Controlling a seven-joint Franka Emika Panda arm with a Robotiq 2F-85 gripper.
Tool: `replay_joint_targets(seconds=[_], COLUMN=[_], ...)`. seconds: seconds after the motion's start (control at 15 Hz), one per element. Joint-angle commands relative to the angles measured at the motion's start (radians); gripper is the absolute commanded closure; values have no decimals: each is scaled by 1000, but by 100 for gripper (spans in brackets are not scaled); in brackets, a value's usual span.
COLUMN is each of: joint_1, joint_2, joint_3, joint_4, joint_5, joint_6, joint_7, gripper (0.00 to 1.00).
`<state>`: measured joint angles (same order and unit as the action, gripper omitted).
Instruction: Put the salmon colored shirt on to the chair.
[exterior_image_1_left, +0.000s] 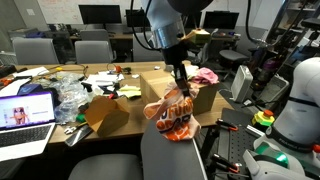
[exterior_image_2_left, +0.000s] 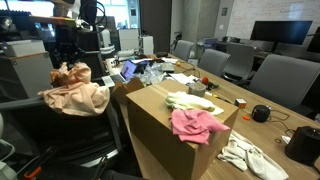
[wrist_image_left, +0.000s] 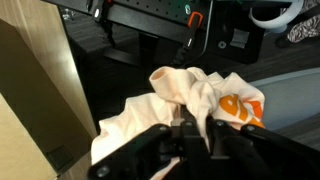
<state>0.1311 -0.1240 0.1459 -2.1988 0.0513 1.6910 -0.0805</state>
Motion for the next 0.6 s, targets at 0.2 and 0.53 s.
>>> replay_joint_targets(seconds=[0.2, 0.53], joint_1=[5, 4], joint_2=[47, 68], joint_3=[0, -1], joint_4=[-30, -37], joint_5=[-13, -16], joint_6=[56, 67], joint_7=[20, 27], gripper=[98, 98])
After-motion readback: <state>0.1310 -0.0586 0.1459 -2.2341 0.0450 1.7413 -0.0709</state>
